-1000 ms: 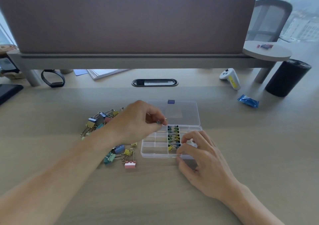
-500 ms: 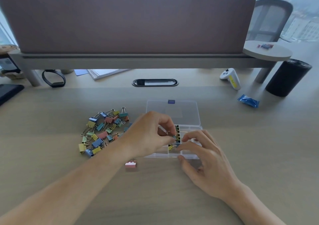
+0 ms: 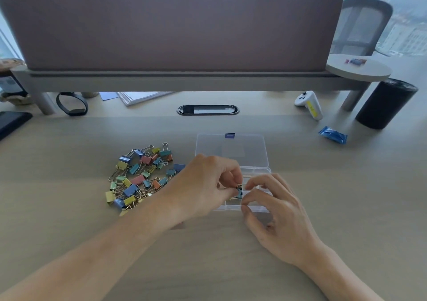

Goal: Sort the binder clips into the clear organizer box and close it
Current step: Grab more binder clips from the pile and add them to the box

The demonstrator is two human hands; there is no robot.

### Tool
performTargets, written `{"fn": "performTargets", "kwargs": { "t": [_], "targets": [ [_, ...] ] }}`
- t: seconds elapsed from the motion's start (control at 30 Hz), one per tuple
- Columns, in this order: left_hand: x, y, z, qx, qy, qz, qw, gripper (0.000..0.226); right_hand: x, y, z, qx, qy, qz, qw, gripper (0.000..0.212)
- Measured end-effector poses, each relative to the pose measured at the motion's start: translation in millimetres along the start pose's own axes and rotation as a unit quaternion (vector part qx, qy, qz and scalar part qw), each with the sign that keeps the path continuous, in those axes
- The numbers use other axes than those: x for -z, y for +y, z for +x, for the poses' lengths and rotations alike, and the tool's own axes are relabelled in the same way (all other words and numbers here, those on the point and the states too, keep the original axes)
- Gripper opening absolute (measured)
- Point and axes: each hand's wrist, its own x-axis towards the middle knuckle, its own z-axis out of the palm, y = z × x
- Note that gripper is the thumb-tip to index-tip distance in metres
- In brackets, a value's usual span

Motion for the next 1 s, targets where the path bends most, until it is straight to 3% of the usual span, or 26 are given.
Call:
{"fn": "performTargets", "kwargs": {
  "t": [0.33,0.83,1.0],
  "targets": [
    [-13,-1,0,-0.037,-0.010,0.051,0.998,0.018,-1,0,-1,-0.004,-0.010,0.006,1.000,0.007],
    [-5,-5,14,-0.008,-0.063,0.011,0.998,0.021,-1,0,0,0.017,-0.057,-0.034,0.998,0.012],
    [4,-9,10,0.004,-0.046,-0.006,0.999,0.025,0,-1,1,0.030,-0.065,-0.066,0.995,0.011]
  ]
}}
